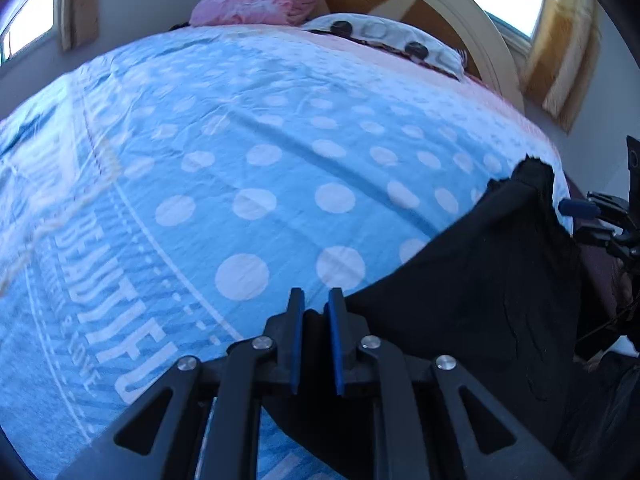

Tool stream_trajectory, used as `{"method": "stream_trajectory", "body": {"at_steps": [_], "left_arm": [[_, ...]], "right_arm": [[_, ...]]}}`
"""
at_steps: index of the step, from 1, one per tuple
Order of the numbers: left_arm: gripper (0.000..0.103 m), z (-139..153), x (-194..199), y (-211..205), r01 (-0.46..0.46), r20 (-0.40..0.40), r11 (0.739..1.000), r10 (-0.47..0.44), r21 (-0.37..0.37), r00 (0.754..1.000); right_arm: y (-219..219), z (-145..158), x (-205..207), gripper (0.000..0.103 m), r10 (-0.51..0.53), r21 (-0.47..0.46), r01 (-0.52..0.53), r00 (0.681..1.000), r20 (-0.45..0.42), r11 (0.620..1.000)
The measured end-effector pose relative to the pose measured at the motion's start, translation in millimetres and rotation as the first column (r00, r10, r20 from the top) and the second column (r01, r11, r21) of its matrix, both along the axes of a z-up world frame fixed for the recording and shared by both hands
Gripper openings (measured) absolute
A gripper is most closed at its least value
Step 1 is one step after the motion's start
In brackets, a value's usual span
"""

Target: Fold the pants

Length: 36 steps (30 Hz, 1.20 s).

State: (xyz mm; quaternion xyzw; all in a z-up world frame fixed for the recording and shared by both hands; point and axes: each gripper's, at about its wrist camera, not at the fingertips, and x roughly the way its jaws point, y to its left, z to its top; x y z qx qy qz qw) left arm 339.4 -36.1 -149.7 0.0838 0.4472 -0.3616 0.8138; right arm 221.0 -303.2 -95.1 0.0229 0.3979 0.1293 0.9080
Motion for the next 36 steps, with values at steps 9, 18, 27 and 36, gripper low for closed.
{"method": "stream_trajectory", "body": {"at_steps": [9, 18, 27, 36], "left_arm": [[0.017, -8.9, 9.0, 2.3, -0.074, -0.011, 0.997, 0.073, -0.033, 0.997], [0.024, 33.4, -16.7, 22.1, -0.150, 0.114, 0.986, 0.158, -0.079, 0.981], [0.062, 18.7, -77.1, -12.1, -0.064, 0.148, 0.998, 0.060, 0.025, 0.987], [0.063, 13.8, -64.2, -10.2, -0.134, 0.158, 0.991, 0.136, -0.023, 0.978]], "right_arm": [[-22.7, -32.2, 77.0, 0.044, -0.073, -0.007, 0.073, 0.988, -0.134, 0.997], [-25.7, -15.1, 62.8, 0.045, -0.091, 0.002, 0.092, 0.992, -0.087, 0.996], [41.7, -10.0, 52.3, 0.047, 0.117, -0.056, -0.116, 0.993, 0.011, 0.992], [30.2, -36.4, 72.4, 0.047, 0.081, -0.023, -0.084, 0.991, -0.111, 0.996]]}}
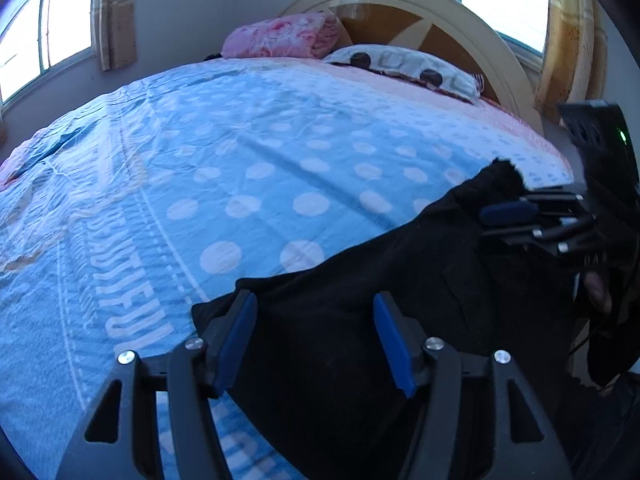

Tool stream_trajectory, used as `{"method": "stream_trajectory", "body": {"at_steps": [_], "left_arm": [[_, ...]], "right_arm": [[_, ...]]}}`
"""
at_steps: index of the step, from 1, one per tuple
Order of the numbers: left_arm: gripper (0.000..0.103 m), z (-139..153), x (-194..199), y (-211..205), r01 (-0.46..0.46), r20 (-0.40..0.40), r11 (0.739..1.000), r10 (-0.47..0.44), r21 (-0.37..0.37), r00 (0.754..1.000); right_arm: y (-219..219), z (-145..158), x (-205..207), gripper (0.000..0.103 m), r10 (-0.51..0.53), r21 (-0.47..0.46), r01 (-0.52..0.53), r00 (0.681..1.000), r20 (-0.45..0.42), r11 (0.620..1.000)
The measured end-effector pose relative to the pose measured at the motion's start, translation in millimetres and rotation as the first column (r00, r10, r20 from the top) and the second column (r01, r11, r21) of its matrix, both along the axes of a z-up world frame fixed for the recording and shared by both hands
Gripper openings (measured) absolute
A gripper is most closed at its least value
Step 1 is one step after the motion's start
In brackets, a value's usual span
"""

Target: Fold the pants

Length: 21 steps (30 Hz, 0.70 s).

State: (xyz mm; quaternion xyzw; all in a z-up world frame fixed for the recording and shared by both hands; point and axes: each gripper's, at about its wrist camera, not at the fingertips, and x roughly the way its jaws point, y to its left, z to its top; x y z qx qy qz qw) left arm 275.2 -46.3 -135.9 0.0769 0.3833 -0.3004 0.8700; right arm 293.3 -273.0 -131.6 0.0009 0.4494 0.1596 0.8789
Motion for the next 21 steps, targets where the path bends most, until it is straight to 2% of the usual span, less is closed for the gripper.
{"method": "stream_trajectory", "body": {"at_steps": [4, 6, 8, 10, 13, 15, 16, 17, 19, 21], "left_arm": [[0.063, 15.5, -21.3, 18.0, -0.079, -0.015, 0.993, 0.078, -0.083, 0.997], [0.069, 20.1, -49.3, 25.8, -0.092, -0.017, 0.987, 0.091, -0.129, 0.996], [0.079, 16.5, -76.7, 23.8, -0.094, 0.002, 0.990, 0.095, -0.102, 0.995], [0.079, 0.0, -107.8, 14.8, -0.076, 0.010, 0.997, 0.076, -0.015, 0.997], [0.080, -25.6, -125.4, 6.9, -0.081, 0.014, 0.992, 0.080, 0.093, 0.997], [0.085, -40.7, -121.4, 12.5, -0.112, -0.036, 0.991, 0.114, 0.070, 0.993], [0.086, -41.2, -118.2, 17.7, -0.131, -0.048, 0.991, 0.132, 0.021, 0.990], [0.086, -39.0, -114.8, 18.5, -0.140, -0.055, 0.990, 0.141, 0.009, 0.989], [0.085, -30.2, -111.1, 19.0, -0.169, -0.045, 0.985, 0.170, 0.017, 0.984], [0.085, -19.4, -113.4, 22.4, -0.188, -0.018, 0.982, 0.188, 0.001, 0.982]], "right_arm": [[-3.6, 18.6, -23.0, 0.050, -0.051, -0.040, 0.051, 0.999, 0.003, 0.998], [-1.3, 23.1, -39.3, 0.051, -0.031, -0.061, 0.032, 0.999, 0.016, 0.998], [0.0, 23.1, -62.2, 0.052, 0.003, -0.096, 0.001, 0.999, 0.044, 0.995], [-1.2, 17.8, -82.4, 0.052, 0.023, -0.132, -0.014, 0.997, 0.067, 0.991], [-8.7, -2.9, -100.4, 0.052, 0.007, -0.212, 0.005, 0.998, 0.058, 0.977], [-11.4, -17.5, -106.6, 0.052, 0.032, -0.235, -0.019, 0.998, 0.053, 0.972], [-10.4, -21.0, -109.3, 0.052, 0.044, -0.244, -0.027, 0.997, 0.066, 0.969], [-9.5, -20.8, -111.7, 0.052, 0.048, -0.252, -0.026, 0.996, 0.080, 0.967], [-13.4, -7.6, -118.7, 0.052, 0.053, -0.206, -0.028, 0.992, 0.112, 0.978], [-32.1, 12.6, -129.9, 0.052, 0.034, -0.092, -0.020, 0.987, 0.157, 0.996]]}}
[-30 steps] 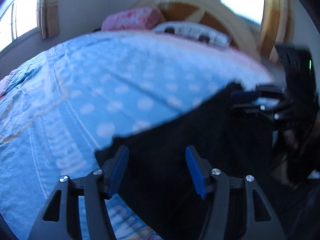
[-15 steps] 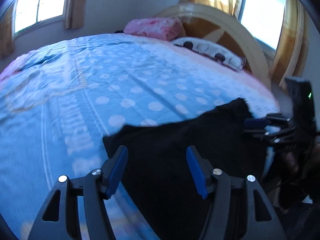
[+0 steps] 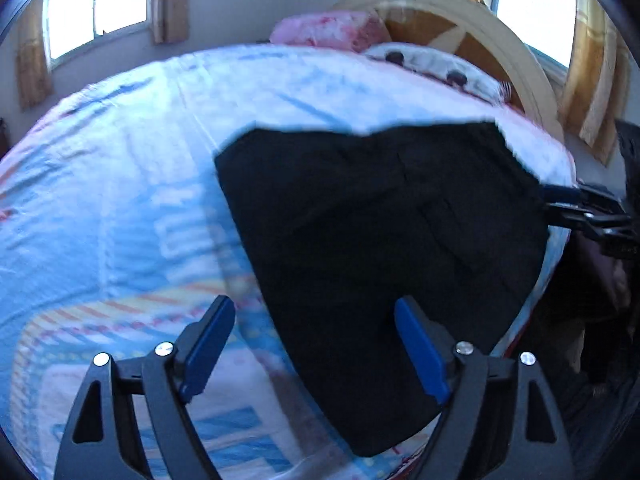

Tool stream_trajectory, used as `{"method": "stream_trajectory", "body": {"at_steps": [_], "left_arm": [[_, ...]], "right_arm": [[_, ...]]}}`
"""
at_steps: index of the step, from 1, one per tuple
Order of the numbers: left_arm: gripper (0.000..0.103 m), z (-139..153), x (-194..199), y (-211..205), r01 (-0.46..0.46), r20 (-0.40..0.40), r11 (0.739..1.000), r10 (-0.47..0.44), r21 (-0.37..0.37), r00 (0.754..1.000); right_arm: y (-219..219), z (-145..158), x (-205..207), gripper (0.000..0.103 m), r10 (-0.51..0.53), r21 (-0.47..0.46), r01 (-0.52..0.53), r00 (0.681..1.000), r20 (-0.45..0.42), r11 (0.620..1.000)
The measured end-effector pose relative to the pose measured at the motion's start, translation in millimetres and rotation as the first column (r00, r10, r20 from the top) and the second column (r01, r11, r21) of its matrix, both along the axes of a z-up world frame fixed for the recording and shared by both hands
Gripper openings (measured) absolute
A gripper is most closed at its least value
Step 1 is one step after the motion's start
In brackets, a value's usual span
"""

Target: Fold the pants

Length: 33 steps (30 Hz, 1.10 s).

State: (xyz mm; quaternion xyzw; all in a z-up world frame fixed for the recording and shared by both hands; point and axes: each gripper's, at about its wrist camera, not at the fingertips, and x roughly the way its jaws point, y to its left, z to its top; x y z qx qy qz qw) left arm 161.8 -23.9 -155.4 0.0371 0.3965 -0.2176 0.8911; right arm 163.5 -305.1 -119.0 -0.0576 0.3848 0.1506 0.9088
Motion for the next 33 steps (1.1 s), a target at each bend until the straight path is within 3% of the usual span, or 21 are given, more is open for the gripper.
{"method": "stream_trajectory", "body": {"at_steps": [4, 6, 11, 18, 19, 21, 24, 26, 28, 30, 32, 33], "left_arm": [[0.085, 19.6, 0.1, -9.1, 0.012, 0.044, 0.999, -0.010, -0.042, 0.999], [0.085, 23.5, -1.4, -26.3, 0.063, 0.051, 0.996, -0.060, -0.064, 0.997], [0.085, 14.8, 11.2, -68.2, 0.142, 0.037, 0.990, -0.141, -0.016, 0.989], [0.085, 4.3, 30.7, -67.5, 0.098, -0.004, 0.995, -0.098, 0.005, 0.995], [0.086, 2.7, 29.8, -66.2, 0.099, -0.006, 0.995, -0.099, 0.014, 0.995], [0.086, 0.7, 27.6, -64.2, 0.099, -0.005, 0.995, -0.099, 0.027, 0.995], [0.088, -0.6, 28.1, -58.9, 0.097, -0.007, 0.995, -0.097, 0.024, 0.995], [0.091, 0.1, 26.7, -57.4, 0.099, -0.003, 0.995, -0.099, 0.019, 0.995], [0.097, -2.1, 25.6, -56.9, 0.094, 0.004, 0.995, -0.094, 0.019, 0.996], [0.097, -7.8, 25.5, -58.7, 0.097, 0.000, 0.995, -0.097, 0.035, 0.995], [0.099, -11.3, 23.6, -60.9, 0.108, 0.014, 0.992, -0.109, 0.070, 0.994], [0.100, -11.5, 23.0, -60.5, 0.107, 0.013, 0.991, -0.109, 0.076, 0.994]], "right_arm": [[-42.9, 11.2, -16.3, 0.052, -0.119, 0.052, 0.119, 0.993, 0.004, 0.992], [-57.9, 6.3, -21.3, 0.052, -0.149, 0.090, 0.151, 0.988, -0.030, 0.984], [-63.7, -0.2, -22.2, 0.051, -0.124, 0.160, 0.130, 0.991, -0.050, 0.978], [-60.6, -14.8, 4.3, 0.047, -0.074, 0.189, 0.089, 0.994, -0.082, 0.978], [-58.7, -17.8, 8.2, 0.040, -0.065, 0.185, 0.081, 0.994, -0.092, 0.979], [-58.1, -13.8, 6.4, 0.011, -0.028, 0.181, 0.041, 0.997, -0.074, 0.983], [-57.5, 8.0, -3.7, 0.007, 0.020, 0.197, -0.011, 0.999, -0.046, 0.980], [-52.2, 19.5, -7.5, 0.007, -0.007, 0.111, 0.010, 1.000, -0.030, 0.994], [-53.9, 25.4, -8.0, 0.007, -0.016, 0.094, 0.018, 1.000, -0.025, 0.995], [-53.1, -5.7, 3.9, 0.007, -0.067, -0.040, 0.063, 0.992, -0.103, 0.997], [-58.4, -18.9, 5.7, 0.007, -0.078, -0.024, 0.076, 0.985, -0.156, 0.997], [-59.9, -11.3, 2.8, 0.007, -0.080, 0.008, 0.083, 0.986, -0.149, 0.997]]}}
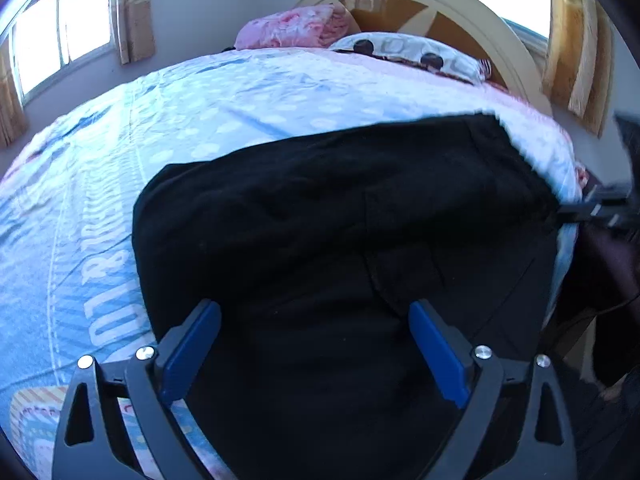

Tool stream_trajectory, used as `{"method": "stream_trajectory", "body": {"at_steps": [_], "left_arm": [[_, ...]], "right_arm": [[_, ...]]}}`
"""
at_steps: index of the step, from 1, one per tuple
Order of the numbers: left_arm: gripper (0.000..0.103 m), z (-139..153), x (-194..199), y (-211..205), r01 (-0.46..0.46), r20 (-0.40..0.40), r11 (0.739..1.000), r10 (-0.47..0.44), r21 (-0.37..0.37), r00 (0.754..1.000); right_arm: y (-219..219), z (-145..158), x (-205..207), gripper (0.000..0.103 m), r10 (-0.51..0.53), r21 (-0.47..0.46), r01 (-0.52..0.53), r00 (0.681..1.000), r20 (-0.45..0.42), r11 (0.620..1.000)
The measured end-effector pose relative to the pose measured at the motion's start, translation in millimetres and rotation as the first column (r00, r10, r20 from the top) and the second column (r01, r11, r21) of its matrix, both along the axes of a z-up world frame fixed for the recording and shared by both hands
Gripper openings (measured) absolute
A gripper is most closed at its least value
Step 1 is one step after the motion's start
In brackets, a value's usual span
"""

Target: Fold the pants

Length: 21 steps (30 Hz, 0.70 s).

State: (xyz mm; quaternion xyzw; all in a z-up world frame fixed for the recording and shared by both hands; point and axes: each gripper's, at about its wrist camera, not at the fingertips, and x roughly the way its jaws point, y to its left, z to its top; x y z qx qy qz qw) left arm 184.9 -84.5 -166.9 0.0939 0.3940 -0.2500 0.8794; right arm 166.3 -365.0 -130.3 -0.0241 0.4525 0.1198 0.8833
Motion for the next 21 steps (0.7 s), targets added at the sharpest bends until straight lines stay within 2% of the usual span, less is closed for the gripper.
{"method": "stream_trajectory", "body": {"at_steps": [2, 4, 7, 10, 13, 16, 18, 21], "left_arm": [[0.102, -1.3, 0.8, 2.1, 0.001, -0.013, 1.000, -0.002, -0.015, 1.000], [0.102, -1.7, 0.3, 0.4, 0.006, -0.006, 1.000, -0.006, -0.002, 1.000], [0.102, 4.6, -2.6, 4.5, -0.020, -0.010, 1.000, 0.020, -0.009, 1.000], [0.102, 16.6, -10.2, 15.2, -0.044, 0.021, 0.998, 0.046, -0.050, 0.999], [0.102, 22.1, -17.1, 21.5, -0.056, 0.047, 0.997, 0.058, -0.050, 0.997], [0.102, 13.6, -17.6, 23.0, -0.064, 0.039, 0.998, 0.065, -0.028, 0.997], [0.102, 2.1, -14.4, 22.9, -0.079, 0.019, 0.997, 0.079, -0.007, 0.997], [0.102, -6.0, -13.8, 28.4, -0.100, -0.007, 0.995, 0.099, -0.026, 0.995]], "right_arm": [[-1.6, 2.7, 1.5, 0.007, -0.003, 0.016, 0.004, 1.000, -0.008, 1.000], [-6.9, -13.2, 10.1, 0.008, 0.002, 0.029, 0.000, 0.997, -0.079, 1.000], [-10.8, -1.5, 7.9, 0.010, 0.024, 0.073, -0.018, 0.996, -0.082, 0.997], [-20.9, 13.3, 2.0, 0.043, -0.047, 0.036, 0.048, 0.998, -0.033, 0.998], [-26.5, 32.2, -6.8, 0.043, -0.099, 0.079, 0.094, 0.994, 0.051, 0.992], [-3.3, 38.3, -7.6, 0.043, -0.010, 0.151, -0.005, 0.995, 0.097, 0.989], [20.0, 26.4, 3.5, 0.043, 0.087, 0.183, -0.097, 0.994, 0.063, 0.978], [31.5, -18.1, 34.1, 0.043, 0.084, 0.126, -0.070, 0.991, -0.106, 0.990]]}}
